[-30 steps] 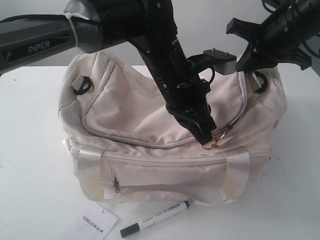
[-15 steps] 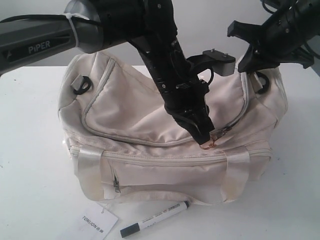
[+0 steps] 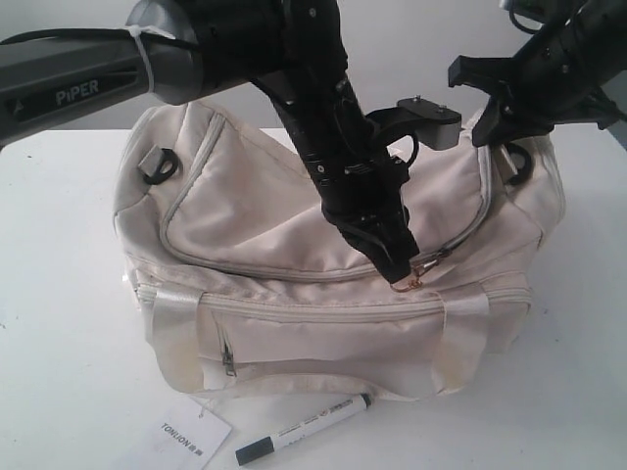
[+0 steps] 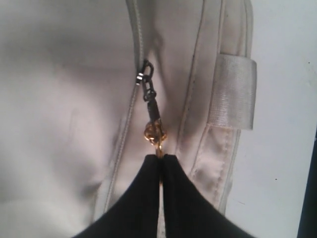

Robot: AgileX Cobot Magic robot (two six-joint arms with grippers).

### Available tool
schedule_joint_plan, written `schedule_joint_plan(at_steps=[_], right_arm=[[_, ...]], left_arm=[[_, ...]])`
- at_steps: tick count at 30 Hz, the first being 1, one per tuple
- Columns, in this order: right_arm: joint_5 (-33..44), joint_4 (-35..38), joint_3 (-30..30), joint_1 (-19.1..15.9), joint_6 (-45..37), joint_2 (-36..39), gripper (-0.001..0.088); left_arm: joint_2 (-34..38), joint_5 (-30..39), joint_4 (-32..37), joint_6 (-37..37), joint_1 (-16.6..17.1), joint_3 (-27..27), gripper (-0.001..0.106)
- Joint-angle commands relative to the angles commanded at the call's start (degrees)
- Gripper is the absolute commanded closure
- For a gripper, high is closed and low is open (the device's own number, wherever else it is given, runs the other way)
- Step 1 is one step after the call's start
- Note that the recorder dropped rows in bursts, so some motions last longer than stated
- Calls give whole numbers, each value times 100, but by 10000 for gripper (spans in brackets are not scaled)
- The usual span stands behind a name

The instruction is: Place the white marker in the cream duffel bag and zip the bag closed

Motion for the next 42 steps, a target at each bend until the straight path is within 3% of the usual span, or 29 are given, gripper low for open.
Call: schedule_joint_plan(at_steps=[14, 19, 30, 42], right_arm=[[-459, -30, 0, 0, -494, 0, 868], [-459, -93, 0, 0, -494, 0, 868], [-370, -421, 0, 0, -472, 0, 868], [-402, -470, 0, 0, -472, 0, 868]], left_arm=[[0, 0, 38, 5, 0, 0, 1053], [0, 0, 901, 7, 0, 0, 1053], [0, 0, 1308, -16, 0, 0, 1053], [-13, 0, 1816, -985, 0, 0, 1053]])
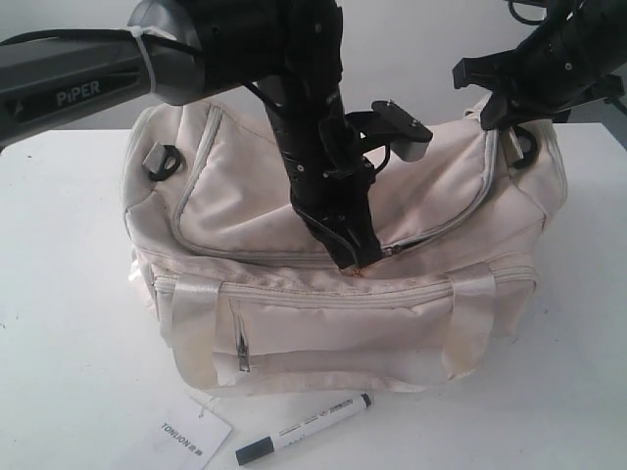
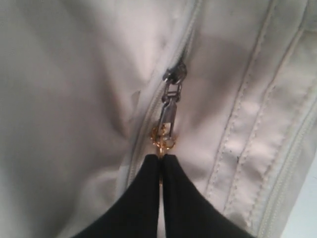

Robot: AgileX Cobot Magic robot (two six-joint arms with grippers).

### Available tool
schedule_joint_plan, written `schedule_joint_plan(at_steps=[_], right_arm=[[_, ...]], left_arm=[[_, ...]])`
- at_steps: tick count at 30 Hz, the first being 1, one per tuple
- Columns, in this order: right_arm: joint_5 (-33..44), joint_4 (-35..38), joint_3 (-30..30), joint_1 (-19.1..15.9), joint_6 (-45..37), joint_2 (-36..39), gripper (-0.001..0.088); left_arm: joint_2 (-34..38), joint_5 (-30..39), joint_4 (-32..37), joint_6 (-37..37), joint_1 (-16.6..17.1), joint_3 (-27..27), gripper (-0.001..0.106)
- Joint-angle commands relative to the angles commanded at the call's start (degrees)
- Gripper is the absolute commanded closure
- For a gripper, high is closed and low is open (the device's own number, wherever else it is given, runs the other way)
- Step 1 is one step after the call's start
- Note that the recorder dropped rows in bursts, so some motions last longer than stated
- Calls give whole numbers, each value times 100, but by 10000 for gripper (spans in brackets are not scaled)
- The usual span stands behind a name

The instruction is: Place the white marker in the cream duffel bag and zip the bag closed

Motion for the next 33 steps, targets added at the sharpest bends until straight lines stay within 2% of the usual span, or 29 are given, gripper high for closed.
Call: schedule_joint_plan(at_steps=[7, 21, 33], right_arm=[[0, -122, 0, 0, 0, 0, 868], [-46, -143, 0, 0, 0, 0, 868], [-61, -253, 0, 0, 0, 0, 868]], left_arm=[[-39, 0, -34, -237, 0, 0, 1053], [-627, 0, -154, -149, 0, 0, 1053], [-749, 0, -141, -196, 0, 0, 1053]])
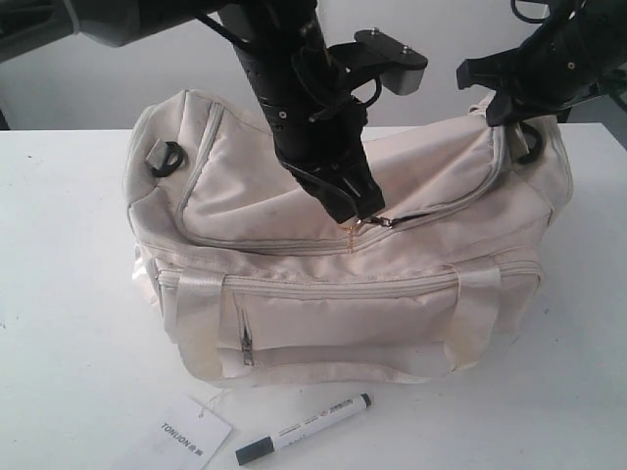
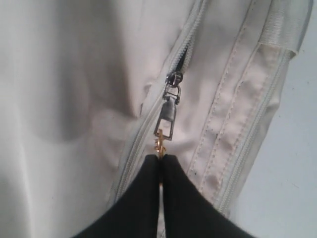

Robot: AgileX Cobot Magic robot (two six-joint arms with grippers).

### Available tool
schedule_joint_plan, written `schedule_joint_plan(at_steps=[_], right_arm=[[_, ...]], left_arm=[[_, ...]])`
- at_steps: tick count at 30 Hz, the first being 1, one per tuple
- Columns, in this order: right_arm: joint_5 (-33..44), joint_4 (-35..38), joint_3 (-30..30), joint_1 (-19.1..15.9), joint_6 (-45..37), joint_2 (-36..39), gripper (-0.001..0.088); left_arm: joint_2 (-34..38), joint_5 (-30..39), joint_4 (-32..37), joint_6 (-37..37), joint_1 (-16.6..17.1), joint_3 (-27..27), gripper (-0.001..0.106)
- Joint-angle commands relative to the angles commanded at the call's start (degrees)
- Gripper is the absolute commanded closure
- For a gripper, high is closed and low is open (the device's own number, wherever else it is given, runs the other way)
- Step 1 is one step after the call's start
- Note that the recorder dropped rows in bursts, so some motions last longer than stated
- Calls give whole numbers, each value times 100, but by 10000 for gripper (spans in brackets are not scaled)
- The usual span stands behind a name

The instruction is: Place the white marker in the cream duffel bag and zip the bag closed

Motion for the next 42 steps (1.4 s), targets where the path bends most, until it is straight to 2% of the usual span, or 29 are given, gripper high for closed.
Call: schedule_joint_plan(at_steps=[4, 13, 25, 42], right_arm=[[-11, 0, 0, 0, 0, 0, 868], [-1, 0, 0, 0, 0, 0, 868], [-11, 0, 0, 0, 0, 0, 868], [0, -11, 0, 0, 0, 0, 868]], left_arm=[[0, 0, 0, 2, 0, 41, 1053], [-51, 0, 254, 2, 0, 622, 1053], [-455, 0, 592, 3, 0, 722, 1053], [-956, 0, 855, -166, 21, 1466, 1053]])
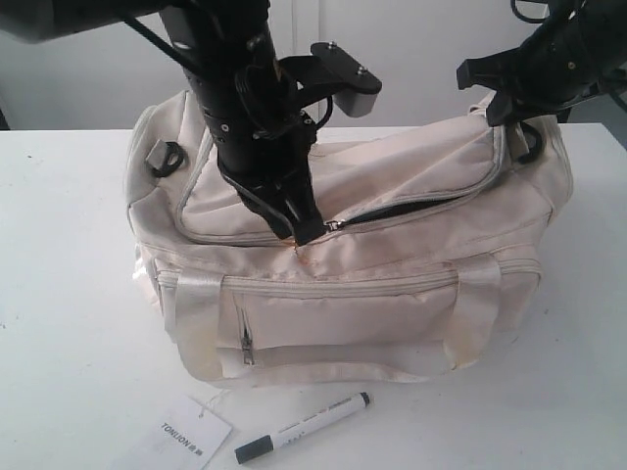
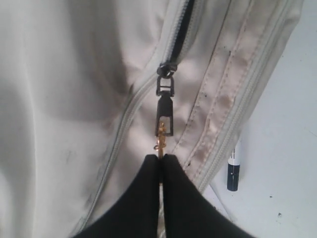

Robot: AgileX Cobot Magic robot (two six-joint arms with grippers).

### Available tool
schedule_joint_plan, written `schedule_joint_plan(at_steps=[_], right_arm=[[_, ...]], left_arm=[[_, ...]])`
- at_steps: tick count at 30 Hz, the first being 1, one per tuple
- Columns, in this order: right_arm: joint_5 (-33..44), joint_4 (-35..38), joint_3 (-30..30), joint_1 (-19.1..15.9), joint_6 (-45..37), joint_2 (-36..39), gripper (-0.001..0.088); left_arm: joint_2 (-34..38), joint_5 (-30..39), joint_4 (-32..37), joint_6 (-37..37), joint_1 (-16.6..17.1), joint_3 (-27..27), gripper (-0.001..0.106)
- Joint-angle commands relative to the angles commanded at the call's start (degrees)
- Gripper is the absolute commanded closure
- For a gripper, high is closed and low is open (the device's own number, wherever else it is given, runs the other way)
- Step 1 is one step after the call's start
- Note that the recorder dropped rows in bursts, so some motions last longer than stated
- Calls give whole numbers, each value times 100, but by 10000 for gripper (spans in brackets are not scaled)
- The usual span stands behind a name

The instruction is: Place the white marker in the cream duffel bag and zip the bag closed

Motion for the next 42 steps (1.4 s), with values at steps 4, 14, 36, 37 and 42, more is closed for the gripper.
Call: schedule_joint_plan(at_steps=[4, 14, 36, 37, 42], right_arm=[[0, 0, 0, 0, 0, 0, 868], [0, -44, 0, 0, 0, 0, 868], [0, -141, 0, 0, 0, 0, 868], [-24, -118, 0, 0, 0, 0, 868], [-51, -107, 0, 0, 351, 0, 842]], left_arm=[[-90, 0, 28, 0, 0, 97, 1053], [-308, 0, 144, 0, 202, 379, 1053], [-625, 0, 124, 63, 871, 883, 1053], [-625, 0, 86, 63, 871, 918, 1053], [-625, 0, -237, 63, 871, 918, 1053]])
